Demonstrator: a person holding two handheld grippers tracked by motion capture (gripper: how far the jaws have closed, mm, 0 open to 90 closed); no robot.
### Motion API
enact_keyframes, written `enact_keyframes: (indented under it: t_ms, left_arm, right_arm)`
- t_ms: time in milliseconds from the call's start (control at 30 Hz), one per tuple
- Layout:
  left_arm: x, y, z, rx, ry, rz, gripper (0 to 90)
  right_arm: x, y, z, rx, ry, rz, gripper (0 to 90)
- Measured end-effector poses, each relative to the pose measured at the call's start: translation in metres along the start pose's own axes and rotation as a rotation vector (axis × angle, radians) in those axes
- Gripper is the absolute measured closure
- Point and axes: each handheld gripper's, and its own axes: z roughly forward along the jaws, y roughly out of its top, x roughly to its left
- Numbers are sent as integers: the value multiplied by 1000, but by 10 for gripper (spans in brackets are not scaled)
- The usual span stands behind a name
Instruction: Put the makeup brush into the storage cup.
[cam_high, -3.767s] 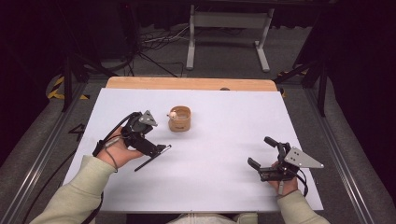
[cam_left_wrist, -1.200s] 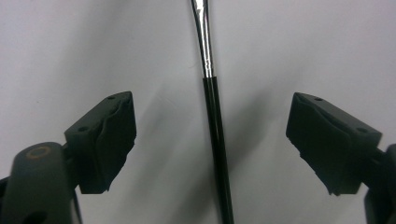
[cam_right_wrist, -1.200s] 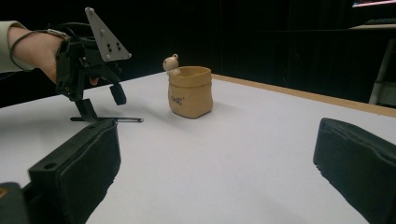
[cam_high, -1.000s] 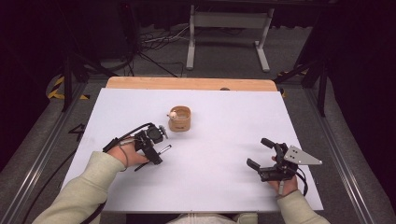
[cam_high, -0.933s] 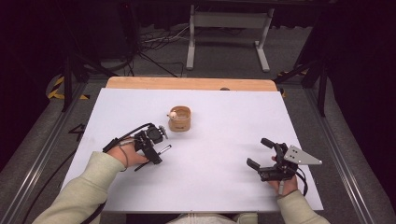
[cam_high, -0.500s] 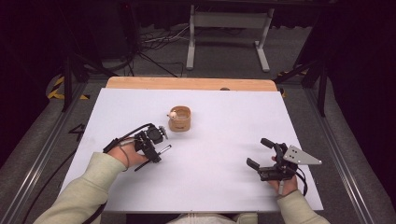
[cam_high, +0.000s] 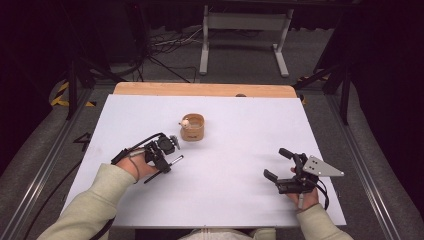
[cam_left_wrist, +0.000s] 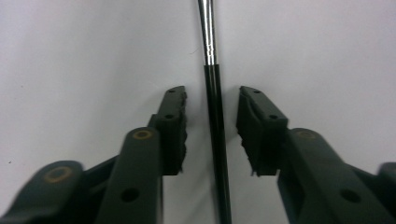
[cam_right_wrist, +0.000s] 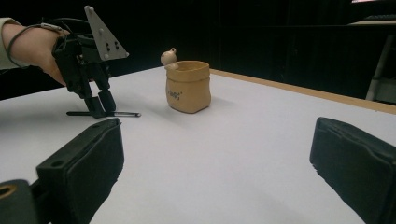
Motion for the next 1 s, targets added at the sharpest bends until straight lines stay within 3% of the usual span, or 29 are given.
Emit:
enact_keyframes:
  t_ms: [400, 800, 1000]
  left_arm:
    - [-2, 1, 0, 21, 6, 3, 821]
    - [-3, 2, -1, 29, 8, 6, 825]
    - [-4, 2, -4, 6, 12, 10, 828]
  right_arm:
    - [0, 0, 0, 8, -1, 0, 36]
    - [0, -1, 1, 18, -5, -3, 32]
    - [0, -1, 1, 17, -6, -2, 32]
